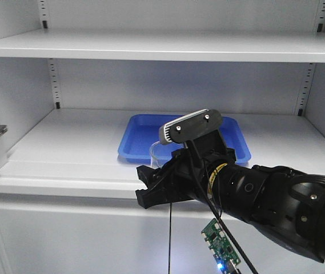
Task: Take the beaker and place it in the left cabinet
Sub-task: 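Lower the held beaker onto the blue tray on the shelf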
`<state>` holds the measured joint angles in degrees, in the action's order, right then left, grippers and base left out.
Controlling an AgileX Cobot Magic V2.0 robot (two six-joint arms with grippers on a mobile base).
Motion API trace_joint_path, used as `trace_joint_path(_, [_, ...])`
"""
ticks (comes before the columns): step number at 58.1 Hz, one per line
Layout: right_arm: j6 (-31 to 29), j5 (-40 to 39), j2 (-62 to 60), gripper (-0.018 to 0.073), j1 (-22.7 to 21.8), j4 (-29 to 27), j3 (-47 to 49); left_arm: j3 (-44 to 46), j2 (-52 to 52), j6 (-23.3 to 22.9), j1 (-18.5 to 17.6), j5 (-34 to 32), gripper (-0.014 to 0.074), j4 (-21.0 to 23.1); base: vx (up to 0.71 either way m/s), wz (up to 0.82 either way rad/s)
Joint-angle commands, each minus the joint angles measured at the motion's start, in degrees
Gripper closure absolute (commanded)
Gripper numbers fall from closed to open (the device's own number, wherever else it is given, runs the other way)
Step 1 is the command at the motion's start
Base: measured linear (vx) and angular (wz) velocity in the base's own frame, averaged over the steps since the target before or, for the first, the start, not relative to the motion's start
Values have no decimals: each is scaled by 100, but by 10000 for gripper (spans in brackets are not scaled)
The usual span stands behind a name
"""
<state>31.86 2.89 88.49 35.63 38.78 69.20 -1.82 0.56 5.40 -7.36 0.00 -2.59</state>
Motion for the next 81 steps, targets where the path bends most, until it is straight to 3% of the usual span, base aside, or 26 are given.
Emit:
trace_joint_path(1, [-23, -363, -241, 561, -17, 28, 216, -90, 106, -15, -3, -428, 595, 18, 26, -14])
trace_joint_path(71, [-23, -407, -241, 561, -17, 28, 216, -90, 106, -15, -3, -428, 595, 18, 15, -17])
trace_joint_path(81, [-30, -1055, -103, 561, -17, 28, 237, -90, 106, -15, -3, -428, 595, 18, 1, -2])
